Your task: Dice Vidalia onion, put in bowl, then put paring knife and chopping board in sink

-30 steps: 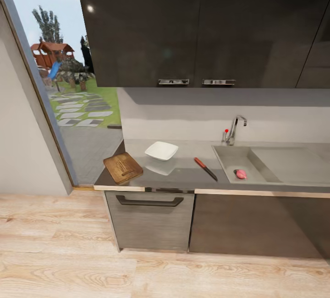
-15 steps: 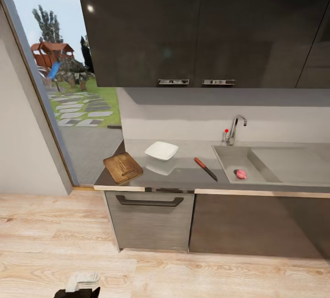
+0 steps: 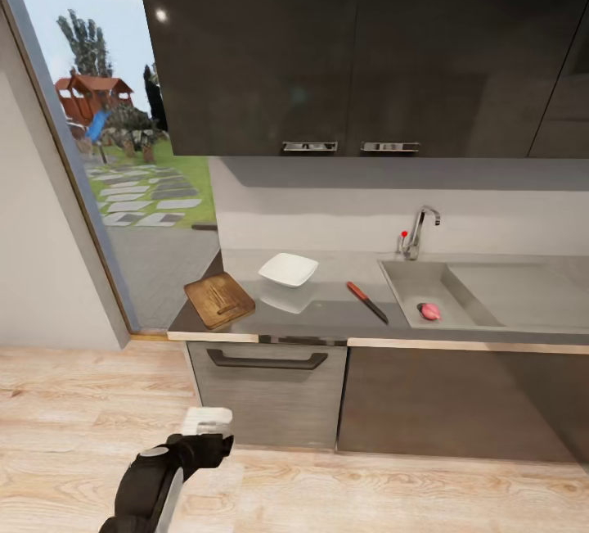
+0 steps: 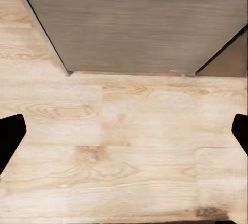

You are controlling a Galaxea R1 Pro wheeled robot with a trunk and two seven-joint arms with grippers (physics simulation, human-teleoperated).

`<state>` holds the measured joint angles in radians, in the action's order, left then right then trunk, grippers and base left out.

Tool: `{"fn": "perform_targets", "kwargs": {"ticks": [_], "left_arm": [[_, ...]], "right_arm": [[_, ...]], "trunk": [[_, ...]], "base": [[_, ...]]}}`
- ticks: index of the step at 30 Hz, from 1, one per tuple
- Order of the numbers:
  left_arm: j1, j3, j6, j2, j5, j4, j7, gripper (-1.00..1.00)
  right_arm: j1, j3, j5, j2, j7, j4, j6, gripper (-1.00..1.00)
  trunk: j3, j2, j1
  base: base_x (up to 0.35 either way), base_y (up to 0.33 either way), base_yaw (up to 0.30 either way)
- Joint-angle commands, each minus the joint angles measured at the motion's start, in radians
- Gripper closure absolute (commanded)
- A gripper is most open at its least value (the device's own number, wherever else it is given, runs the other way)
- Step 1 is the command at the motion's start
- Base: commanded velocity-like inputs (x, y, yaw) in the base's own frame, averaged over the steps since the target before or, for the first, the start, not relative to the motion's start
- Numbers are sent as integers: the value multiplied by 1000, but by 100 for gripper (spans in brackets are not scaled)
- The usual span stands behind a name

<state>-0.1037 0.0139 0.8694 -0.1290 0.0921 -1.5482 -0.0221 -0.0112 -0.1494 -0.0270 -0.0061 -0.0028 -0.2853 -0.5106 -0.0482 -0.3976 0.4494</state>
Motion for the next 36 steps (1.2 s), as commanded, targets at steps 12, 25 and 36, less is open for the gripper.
{"fn": "perform_targets", "kwargs": {"ticks": [12,25,36], "left_arm": [[-362,20,127,-15,25,21,0,-100],[-948,20,131,-21,11,634,137,-100],[-1024,19,134,-17,-10,670,190,-100]], "right_arm": [[-1,0,-2,0,0,0,-2,-100],[-1,-1,-2,-5,-2,0,-2,-100],[-1,3,-3,-2,-1,26,1,-100]], "trunk": [[-2,-2,1],[-2,-2,1],[-2,-2,1]], "base": [[0,0,0],[0,0,0],[0,0,0]]}}
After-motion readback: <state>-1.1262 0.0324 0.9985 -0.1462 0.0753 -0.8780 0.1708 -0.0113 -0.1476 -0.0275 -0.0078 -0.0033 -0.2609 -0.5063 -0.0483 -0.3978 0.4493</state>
